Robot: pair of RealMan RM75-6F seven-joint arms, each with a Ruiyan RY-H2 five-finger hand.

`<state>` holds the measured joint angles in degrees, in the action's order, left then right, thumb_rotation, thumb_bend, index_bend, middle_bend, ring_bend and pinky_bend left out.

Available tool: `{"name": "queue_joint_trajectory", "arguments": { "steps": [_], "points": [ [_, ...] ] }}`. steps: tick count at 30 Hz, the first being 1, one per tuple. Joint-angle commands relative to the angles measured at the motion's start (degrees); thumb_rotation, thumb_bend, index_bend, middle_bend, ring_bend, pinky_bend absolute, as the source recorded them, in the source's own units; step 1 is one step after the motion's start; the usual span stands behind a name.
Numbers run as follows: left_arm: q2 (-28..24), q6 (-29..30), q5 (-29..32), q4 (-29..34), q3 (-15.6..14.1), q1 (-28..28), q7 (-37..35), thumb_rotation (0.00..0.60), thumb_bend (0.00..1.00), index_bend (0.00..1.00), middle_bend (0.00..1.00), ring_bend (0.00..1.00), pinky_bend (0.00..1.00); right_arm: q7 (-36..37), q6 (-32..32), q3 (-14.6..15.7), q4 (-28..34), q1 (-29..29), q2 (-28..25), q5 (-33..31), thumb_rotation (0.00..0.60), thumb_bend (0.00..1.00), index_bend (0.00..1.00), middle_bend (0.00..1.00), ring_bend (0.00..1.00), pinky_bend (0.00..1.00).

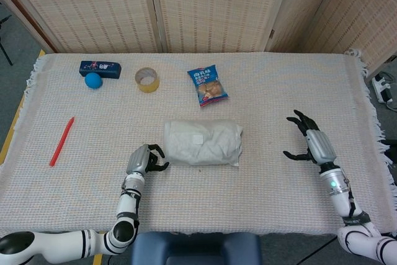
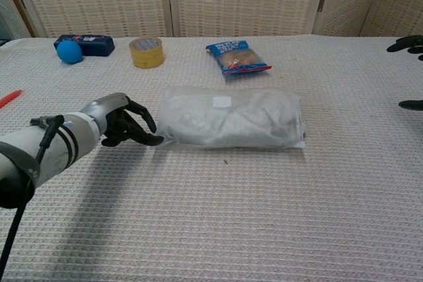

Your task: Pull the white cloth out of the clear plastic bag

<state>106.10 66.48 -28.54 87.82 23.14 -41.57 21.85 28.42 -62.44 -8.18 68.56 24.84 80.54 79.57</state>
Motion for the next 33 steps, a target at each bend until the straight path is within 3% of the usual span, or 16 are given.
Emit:
{"name": "queue_joint_trajectory", "arguments": {
  "steps": [1, 6, 12, 17, 24, 33],
  "points": [
    [0.25, 0.03, 0.48, 0.02, 0.05, 0.09, -0.09, 0.587, 0.46, 0.66, 1.0, 1.0, 1.0, 0.0, -0.11, -0.11, 0.11, -0.09, -0.1, -0.14, 0.6, 0.13, 0.15, 0.0, 0.0, 0.0],
    [0.73, 0.15, 0.83, -0.34, 0.11, 0.04, -0.02, 0.599, 0.7, 0.69, 1.0, 1.0, 1.0, -0.39, -0.18, 0.0, 0.64, -0.23, -0.36, -0.13, 0.6, 0.13, 0.15, 0.0, 0.0, 0.0],
    [0.42, 0.21, -0.13, 0.5, -0.31, 0.63, -0.63, 0.6, 0.84, 0.72, 1.0, 1.0, 1.0, -0.44, -0.13, 0.19, 0.31, -0.49, 0.25, -0.39, 0.6, 0.13, 0.15, 0.0, 0.0, 0.0],
    [-0.37, 0.37, -1.62, 2.1, -1.15, 1.3, -0.98, 0.6, 0.85, 0.72, 1.0, 1.0, 1.0, 6.51, 0.22, -0.36, -2.14, -0.78, 3.87, -1.15, 0.6, 0.14, 0.23, 0.0, 0.0, 0.0],
    [-1.21, 0.27, -1.82, 2.66, -1.46, 1.9, -1.16, 0.6, 0.85, 0.72, 1.0, 1.0, 1.0, 19.94, 6.54, -0.09, -7.3, 2.04, 8.14, -0.04, 0.6, 0.18, 0.32, 0.0, 0.0, 0.0],
    [-2.56, -1.13, -1.66, 3.23, -0.94, 2.14, -2.03, 0.6, 0.85, 0.72, 1.0, 1.0, 1.0, 20.19, 7.39, -0.29, -10.57, 5.93, 12.0, 2.67, 0.6, 0.19, 0.32, 0.0, 0.0, 0.0]
  ]
}}
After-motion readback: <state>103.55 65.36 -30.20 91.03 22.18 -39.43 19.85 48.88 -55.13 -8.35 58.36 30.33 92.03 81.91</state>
